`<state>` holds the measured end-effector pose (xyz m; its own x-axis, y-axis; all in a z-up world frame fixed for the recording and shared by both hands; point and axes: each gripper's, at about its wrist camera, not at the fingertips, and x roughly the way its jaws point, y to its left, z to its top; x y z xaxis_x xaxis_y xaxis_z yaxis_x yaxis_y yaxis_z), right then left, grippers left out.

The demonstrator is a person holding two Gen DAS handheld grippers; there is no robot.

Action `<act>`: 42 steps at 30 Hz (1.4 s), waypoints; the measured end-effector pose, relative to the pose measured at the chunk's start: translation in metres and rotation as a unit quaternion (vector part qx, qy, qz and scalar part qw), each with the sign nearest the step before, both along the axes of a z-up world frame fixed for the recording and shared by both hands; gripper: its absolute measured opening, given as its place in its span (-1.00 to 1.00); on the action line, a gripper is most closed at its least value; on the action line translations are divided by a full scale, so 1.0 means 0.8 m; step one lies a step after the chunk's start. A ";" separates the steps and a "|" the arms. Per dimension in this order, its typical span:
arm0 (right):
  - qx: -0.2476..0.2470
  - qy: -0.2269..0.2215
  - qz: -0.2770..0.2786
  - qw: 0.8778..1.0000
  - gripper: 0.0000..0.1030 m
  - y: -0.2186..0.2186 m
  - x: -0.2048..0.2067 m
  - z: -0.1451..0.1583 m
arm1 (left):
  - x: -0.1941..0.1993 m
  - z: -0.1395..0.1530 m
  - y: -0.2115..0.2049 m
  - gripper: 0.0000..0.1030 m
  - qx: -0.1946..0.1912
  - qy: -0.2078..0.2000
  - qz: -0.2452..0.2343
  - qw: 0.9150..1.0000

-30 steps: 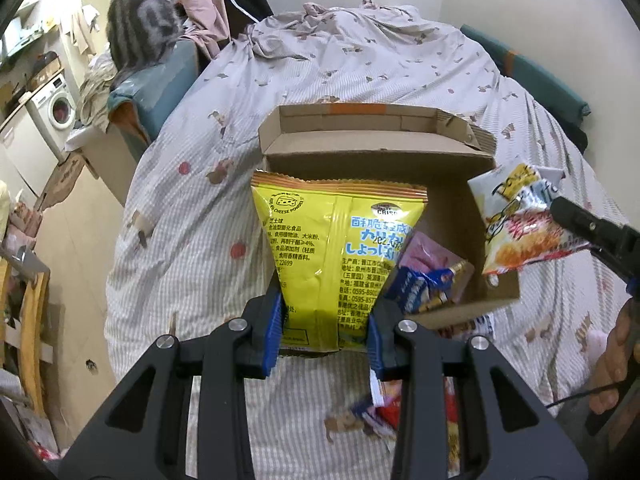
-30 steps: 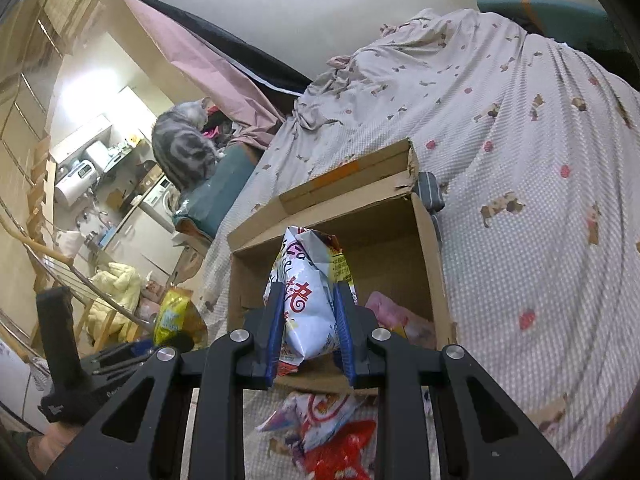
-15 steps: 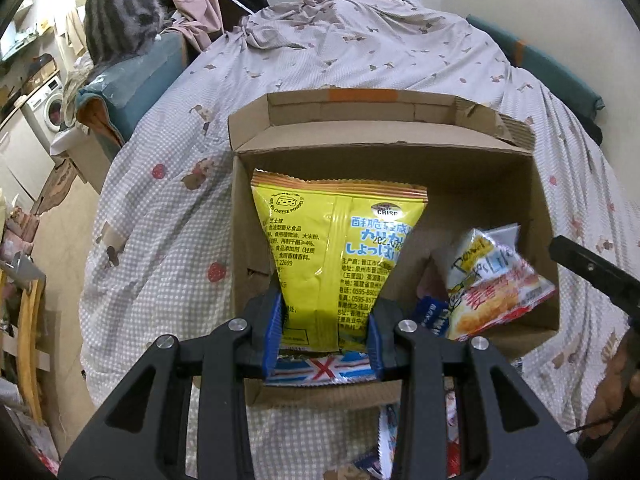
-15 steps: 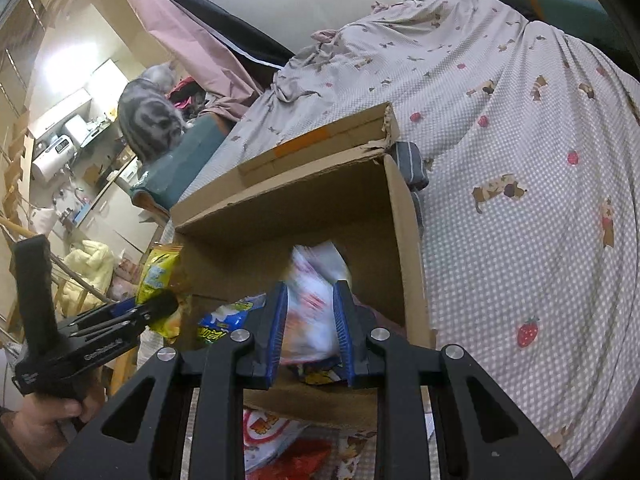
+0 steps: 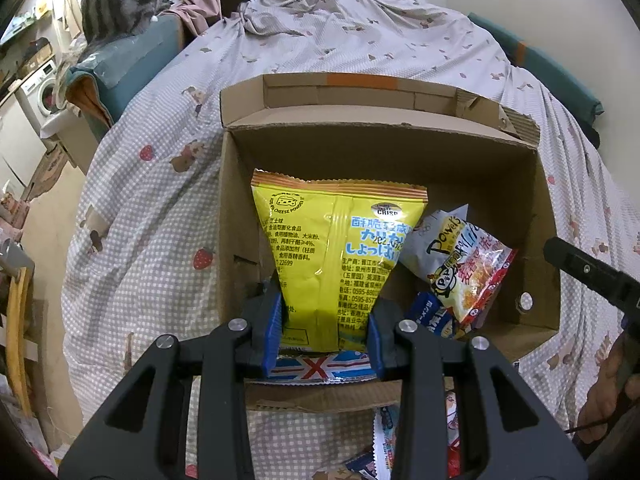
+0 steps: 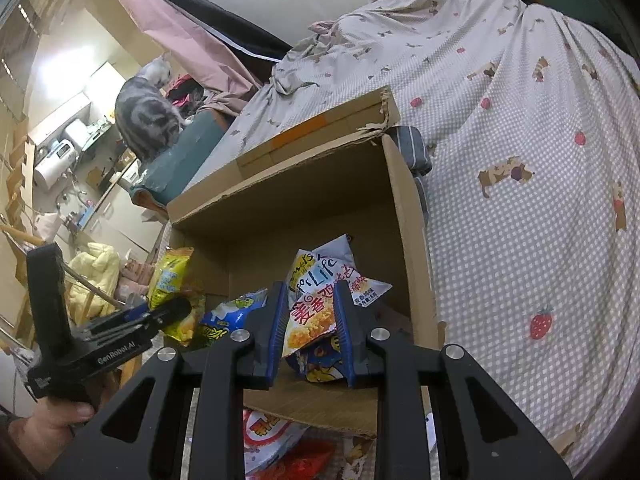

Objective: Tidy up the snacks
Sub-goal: 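Carry both snacks into the cardboard box and open both grippers, then withdraw both grippers from the box back toward the snack pile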

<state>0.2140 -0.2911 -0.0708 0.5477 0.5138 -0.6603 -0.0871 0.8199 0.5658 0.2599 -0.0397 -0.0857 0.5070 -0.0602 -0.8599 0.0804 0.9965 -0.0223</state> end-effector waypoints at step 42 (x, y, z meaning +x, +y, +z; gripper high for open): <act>0.000 0.009 0.009 1.000 0.76 0.004 -0.049 0.022 | -0.048 0.036 0.030 0.34 -0.048 -0.007 0.021 0.999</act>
